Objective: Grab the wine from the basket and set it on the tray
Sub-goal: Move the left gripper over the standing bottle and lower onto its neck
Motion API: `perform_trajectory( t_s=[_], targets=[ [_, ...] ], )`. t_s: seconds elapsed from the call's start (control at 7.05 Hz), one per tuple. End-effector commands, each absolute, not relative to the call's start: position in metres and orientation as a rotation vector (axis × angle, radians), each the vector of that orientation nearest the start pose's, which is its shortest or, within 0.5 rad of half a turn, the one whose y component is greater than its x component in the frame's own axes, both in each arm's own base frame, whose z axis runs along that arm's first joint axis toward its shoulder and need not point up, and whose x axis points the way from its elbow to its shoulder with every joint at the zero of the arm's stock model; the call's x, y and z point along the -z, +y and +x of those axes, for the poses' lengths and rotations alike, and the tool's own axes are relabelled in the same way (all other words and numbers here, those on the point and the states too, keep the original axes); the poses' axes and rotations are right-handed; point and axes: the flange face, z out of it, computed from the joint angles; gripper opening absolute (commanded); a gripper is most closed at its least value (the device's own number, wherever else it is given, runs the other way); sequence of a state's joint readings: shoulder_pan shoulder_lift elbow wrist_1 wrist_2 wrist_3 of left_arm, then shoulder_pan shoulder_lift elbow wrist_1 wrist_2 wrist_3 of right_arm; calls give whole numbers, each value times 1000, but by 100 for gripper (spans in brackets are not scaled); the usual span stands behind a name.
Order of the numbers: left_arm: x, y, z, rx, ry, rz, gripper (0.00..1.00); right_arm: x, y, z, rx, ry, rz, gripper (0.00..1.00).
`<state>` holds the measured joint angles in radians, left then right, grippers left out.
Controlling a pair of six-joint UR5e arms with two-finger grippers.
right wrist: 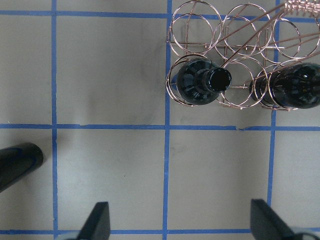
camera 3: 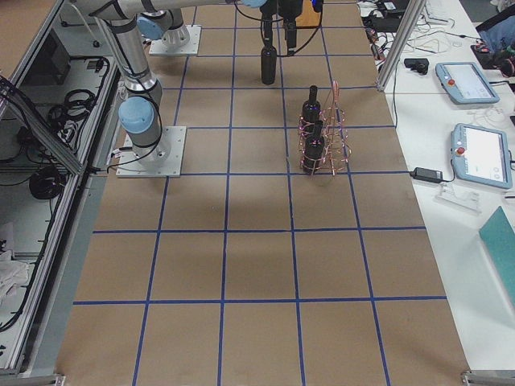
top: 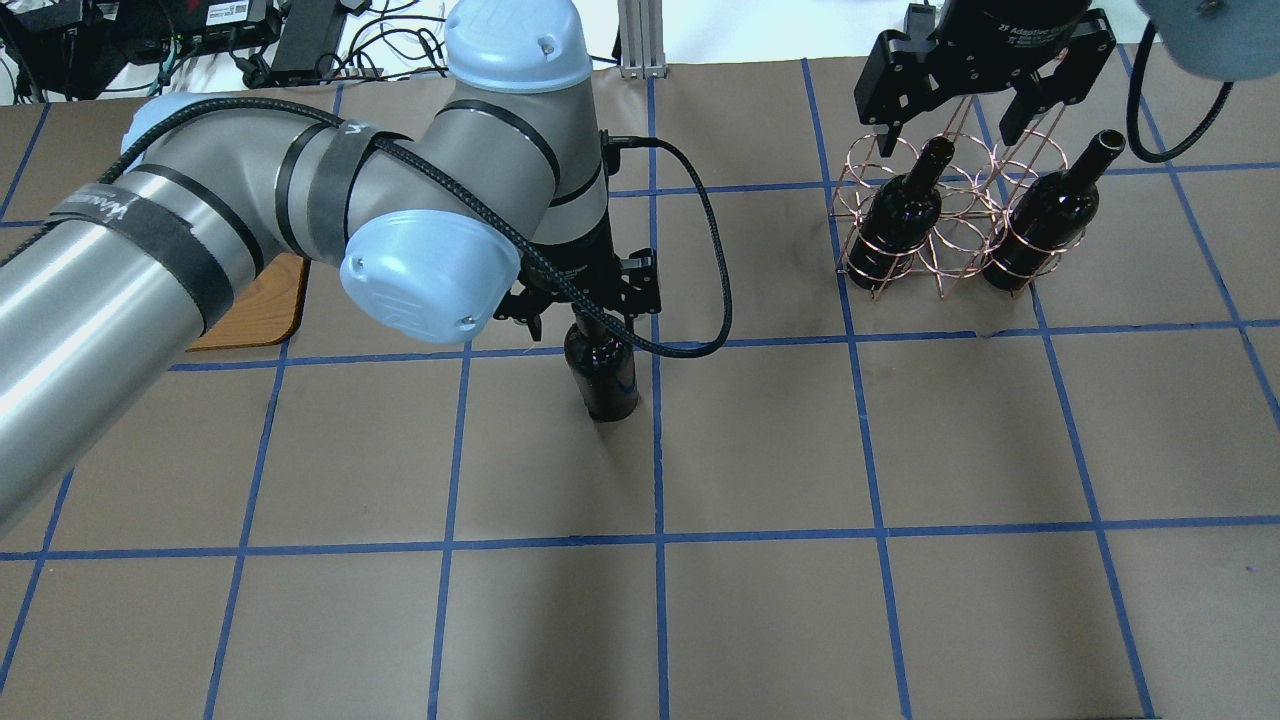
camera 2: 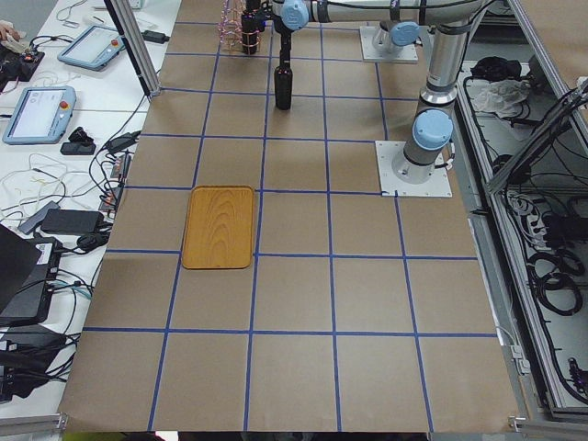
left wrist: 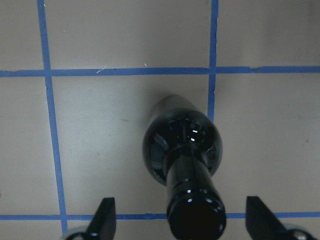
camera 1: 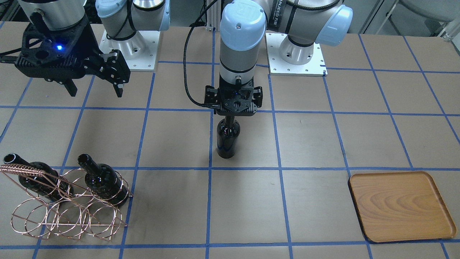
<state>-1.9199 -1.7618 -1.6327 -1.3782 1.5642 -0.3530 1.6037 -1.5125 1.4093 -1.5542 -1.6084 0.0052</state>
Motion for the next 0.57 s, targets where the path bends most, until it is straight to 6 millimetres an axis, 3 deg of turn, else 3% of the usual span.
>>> perform_trajectory(
  t_s=[0.0,0.43],
  targets=[
    [-374,-474,-315,-90,3119,-17,74,-535,-518,146,133,3180,-41,100],
    [-375,-487,-320,42,3151,-3,79,-533,-518,146,128,3182,-44,100]
  ],
)
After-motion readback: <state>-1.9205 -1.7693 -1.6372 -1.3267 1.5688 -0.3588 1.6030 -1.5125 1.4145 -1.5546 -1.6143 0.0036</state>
